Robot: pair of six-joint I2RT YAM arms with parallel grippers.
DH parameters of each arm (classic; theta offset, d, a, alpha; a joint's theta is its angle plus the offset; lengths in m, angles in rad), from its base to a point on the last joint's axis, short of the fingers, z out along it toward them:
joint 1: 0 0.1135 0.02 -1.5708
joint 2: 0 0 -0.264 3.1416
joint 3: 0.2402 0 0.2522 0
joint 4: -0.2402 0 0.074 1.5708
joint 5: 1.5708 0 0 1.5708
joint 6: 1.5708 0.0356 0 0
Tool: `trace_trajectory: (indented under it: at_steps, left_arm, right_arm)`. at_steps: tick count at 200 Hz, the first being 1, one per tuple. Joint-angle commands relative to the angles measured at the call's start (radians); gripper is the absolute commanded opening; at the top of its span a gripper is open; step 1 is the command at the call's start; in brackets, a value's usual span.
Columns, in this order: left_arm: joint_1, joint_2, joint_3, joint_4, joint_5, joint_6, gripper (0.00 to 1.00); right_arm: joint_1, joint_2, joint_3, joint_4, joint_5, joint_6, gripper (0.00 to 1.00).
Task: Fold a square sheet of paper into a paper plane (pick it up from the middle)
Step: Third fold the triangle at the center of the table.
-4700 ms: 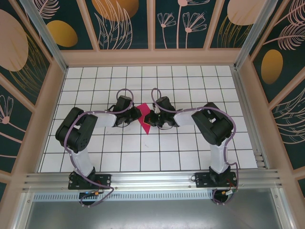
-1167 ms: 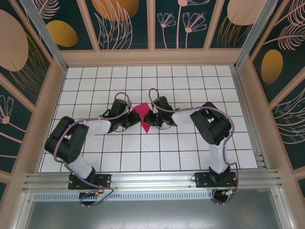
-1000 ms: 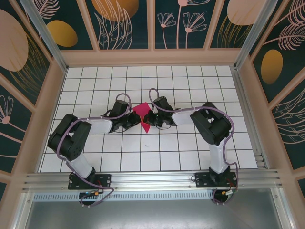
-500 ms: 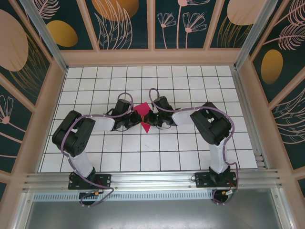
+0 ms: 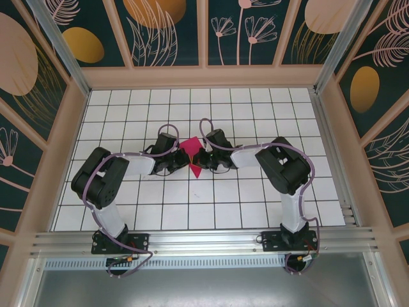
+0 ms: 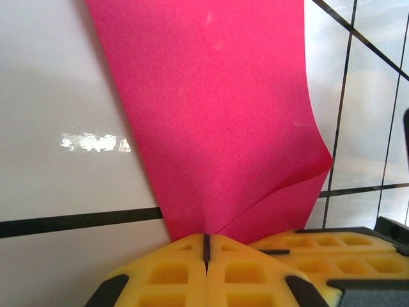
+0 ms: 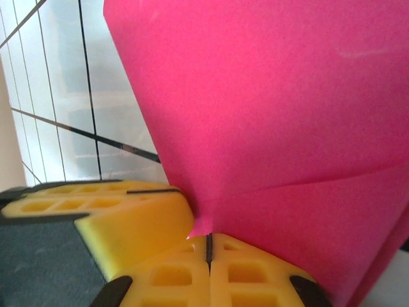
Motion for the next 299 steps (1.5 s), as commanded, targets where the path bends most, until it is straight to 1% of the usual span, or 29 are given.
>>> trace_trajectory:
  at_steps: [1,42,102,213,299]
  left_arm:
    - [-0.003,0.034,0.01,-0.065,-0.044,0.029,0.06]
    - [-0.004,0.037,0.005,-0.076,-0.057,0.032,0.06]
    - [-0.004,0.042,0.004,-0.076,-0.057,0.032,0.06]
    - [-0.004,0.05,0.003,-0.083,-0.07,0.034,0.06]
    - [-0.005,0.048,0.002,-0.085,-0.073,0.033,0.06]
  right_arm:
    - [-0.002,-0.09,-0.037,0.018,-0.043,-0.038,0.0]
    - [0.004,-0.153,-0.09,0.015,-0.098,-0.067,0.0]
    - [0.02,-0.139,-0.132,-0.003,-0.135,-0.077,0.0]
    - [0.021,-0.098,-0.154,-0.04,-0.129,-0.099,0.0]
    - [0.023,-0.073,-0.164,-0.073,-0.086,-0.107,0.0]
